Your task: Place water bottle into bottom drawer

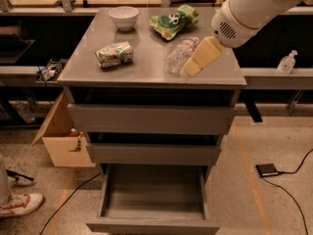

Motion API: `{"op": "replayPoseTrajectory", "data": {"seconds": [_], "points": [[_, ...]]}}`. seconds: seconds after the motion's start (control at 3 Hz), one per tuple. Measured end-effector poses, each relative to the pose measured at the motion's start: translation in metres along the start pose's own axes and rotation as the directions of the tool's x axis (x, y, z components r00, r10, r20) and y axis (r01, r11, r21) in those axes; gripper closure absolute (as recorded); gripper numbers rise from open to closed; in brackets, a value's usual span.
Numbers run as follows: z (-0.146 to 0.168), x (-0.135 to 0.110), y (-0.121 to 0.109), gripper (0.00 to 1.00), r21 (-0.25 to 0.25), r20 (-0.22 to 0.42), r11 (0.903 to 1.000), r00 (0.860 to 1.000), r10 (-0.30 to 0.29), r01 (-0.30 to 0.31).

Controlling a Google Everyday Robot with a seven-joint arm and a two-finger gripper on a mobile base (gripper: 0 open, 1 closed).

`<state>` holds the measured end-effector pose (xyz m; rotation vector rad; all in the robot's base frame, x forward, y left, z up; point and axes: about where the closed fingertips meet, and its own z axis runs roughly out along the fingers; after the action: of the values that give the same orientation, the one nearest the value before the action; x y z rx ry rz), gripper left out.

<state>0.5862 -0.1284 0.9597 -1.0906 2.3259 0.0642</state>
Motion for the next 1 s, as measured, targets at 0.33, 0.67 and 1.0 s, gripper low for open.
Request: {"op": "replayPoseTrajectory", "data": {"seconds": [0.33, 0.67, 1.0], "points": [[0.0, 0.0, 0.0, 0.0, 0.0, 0.0, 1.0, 1.0, 0.0, 0.0], [0.021, -0.009, -0.009, 0.0, -0.016, -0.002, 0.9956, 0.996, 0.092, -0.092], [0.06, -0.03, -0.023, 0.0, -0.02, -0.02, 0.9677, 0.968, 0.251, -0.251]]}}
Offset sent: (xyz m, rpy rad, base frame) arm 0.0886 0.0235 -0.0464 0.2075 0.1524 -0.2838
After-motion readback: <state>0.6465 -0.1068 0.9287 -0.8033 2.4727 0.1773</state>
